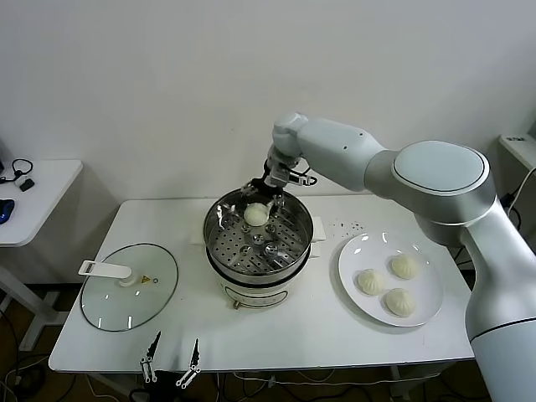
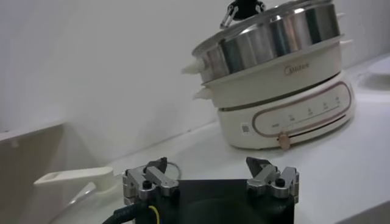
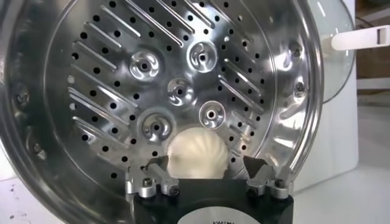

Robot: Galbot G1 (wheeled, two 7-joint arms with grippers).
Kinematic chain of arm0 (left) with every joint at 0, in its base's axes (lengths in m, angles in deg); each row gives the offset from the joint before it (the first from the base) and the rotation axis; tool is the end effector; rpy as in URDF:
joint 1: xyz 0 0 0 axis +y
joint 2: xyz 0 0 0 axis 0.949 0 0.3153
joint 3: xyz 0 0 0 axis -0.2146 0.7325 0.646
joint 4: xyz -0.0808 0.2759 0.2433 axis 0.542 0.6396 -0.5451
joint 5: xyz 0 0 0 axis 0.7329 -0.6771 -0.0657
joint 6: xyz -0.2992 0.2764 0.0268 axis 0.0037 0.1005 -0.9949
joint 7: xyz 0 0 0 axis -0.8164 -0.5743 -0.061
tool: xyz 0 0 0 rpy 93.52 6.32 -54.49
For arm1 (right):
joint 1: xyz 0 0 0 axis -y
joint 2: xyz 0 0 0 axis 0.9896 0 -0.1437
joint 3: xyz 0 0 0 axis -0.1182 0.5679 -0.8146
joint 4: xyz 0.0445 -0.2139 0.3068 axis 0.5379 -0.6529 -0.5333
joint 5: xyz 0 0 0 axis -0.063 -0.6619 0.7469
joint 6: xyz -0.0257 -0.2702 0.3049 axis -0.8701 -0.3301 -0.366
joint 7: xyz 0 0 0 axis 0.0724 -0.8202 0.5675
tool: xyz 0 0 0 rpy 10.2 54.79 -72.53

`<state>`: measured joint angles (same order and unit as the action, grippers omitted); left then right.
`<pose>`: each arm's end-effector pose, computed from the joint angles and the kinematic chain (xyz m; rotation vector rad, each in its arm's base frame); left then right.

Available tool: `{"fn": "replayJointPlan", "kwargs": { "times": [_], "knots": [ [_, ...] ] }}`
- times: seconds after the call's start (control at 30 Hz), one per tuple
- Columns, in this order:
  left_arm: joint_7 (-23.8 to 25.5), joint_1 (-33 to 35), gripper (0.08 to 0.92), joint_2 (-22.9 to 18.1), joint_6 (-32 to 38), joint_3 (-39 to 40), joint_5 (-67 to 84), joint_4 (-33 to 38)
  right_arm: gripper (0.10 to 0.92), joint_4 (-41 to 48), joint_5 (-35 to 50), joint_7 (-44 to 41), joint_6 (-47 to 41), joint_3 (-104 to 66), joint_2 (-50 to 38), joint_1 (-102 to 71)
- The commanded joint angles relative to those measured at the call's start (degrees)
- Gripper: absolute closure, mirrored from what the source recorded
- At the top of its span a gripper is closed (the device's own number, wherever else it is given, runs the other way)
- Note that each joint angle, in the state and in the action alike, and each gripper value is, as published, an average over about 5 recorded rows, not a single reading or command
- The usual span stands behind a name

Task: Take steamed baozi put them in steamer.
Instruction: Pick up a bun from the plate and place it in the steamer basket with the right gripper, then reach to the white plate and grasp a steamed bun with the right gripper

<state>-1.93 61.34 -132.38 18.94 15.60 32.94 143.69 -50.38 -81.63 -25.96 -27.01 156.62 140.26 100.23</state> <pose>0.0763 0.0341 -0.5098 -0.1077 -3.0172 -0.5277 0.7188 0.1563 -0.0978 -2.0473 0.5634 -2.1610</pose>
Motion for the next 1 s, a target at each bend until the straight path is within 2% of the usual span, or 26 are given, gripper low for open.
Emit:
{"fn": "replayJointPlan", "kwargs": {
  "times": [0.03, 0.23, 0.3, 0.67, 0.8, 1.0],
  "knots": [
    [0.0, 0.2, 0.177, 0.0, 0.0, -0.1, -0.1, 0.3, 0.203, -6.1, 9.2, 0.2, 2.8, 6.5, -2.9, 6.5],
    [0.0, 0.9, 0.177, -0.1, -0.1, -0.2, -0.2, 1.0, 0.202, -12.1, 23.6, -0.7, 2.6, 17.3, -7.0, 15.2],
    [0.0, 1.1, 0.177, -0.1, -0.1, -0.1, -0.2, 1.2, 0.203, -13.5, 27.1, -1.0, -0.3, 20.2, -8.2, 17.7],
    [0.1, 1.2, 0.177, 0.0, -0.3, 0.0, -0.2, 1.4, 0.203, -26.7, 40.0, -7.8, -37.0, 28.6, -16.8, 27.4],
    [0.1, 1.2, 0.177, 0.1, -0.4, 0.1, -0.1, 1.5, 0.203, -33.0, 44.8, -10.4, -46.8, 30.3, -20.9, 29.0],
    [0.1, 1.1, 0.177, 0.3, -0.3, 0.2, 0.0, 1.2, 0.203, -38.3, 44.7, -11.0, -56.4, 32.8, -26.0, 29.9]
  ]
}}
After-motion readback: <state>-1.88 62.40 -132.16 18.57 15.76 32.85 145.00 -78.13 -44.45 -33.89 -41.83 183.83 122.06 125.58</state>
